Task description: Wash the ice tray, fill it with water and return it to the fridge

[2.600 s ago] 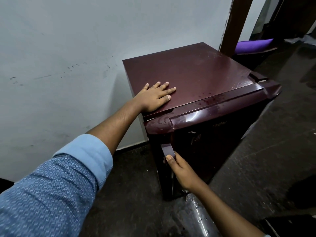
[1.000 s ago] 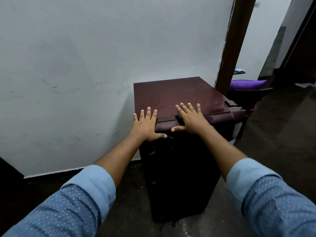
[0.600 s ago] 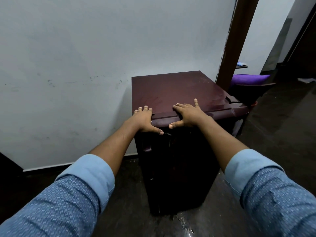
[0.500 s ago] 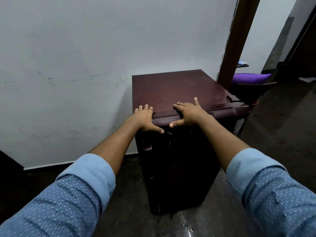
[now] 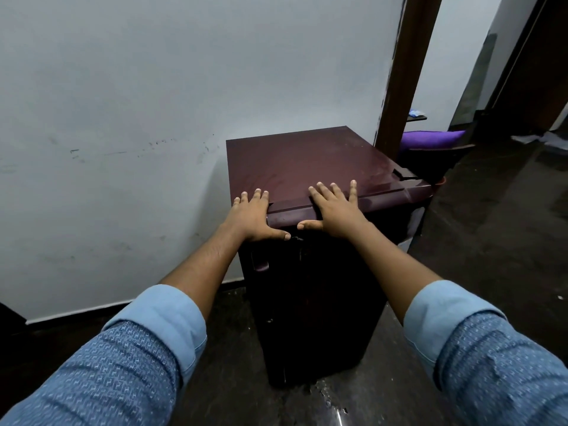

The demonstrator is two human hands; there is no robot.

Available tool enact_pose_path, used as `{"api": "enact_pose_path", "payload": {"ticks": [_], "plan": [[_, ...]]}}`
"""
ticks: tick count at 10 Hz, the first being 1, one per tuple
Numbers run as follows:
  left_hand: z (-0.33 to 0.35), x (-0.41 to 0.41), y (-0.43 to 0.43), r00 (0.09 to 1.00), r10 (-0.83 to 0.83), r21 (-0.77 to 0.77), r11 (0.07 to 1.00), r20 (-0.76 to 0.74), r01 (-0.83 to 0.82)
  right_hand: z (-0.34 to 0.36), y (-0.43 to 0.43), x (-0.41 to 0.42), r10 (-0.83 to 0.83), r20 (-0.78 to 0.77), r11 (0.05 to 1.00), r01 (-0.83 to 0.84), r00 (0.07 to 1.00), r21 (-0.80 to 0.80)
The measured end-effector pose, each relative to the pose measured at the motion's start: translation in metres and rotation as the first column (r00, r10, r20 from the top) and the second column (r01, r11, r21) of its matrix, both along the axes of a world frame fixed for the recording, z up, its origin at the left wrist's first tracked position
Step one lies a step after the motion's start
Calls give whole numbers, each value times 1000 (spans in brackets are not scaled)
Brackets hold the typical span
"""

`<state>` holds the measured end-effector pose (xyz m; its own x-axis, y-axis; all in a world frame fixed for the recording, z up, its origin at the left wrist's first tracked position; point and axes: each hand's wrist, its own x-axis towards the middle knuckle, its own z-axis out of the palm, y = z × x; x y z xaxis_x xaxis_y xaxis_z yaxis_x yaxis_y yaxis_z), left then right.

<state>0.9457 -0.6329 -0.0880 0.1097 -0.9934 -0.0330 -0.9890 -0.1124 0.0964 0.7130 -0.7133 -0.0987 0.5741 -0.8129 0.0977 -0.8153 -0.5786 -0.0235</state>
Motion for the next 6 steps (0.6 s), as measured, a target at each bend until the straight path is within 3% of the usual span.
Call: {"api": "enact_pose_path", "payload": {"ticks": [3,4,5,6], "plan": [[-14,-28,24,978,-168,-71,981,127,178,-23,35,-10,-28,110,993,40,993,-107],[-18,-43,28,967,-234,-73,967,101,242,-27,44,-15,-57,119,991,71,991,-115],[-18,-63,32,932,-328,-93,934,153,344,-23,59,-22,-91,166,983,116,982,-145],[-25,-81,33,871,-390,-114,892,299,439,-29,67,-34,-125,196,973,159,973,-169]]}}
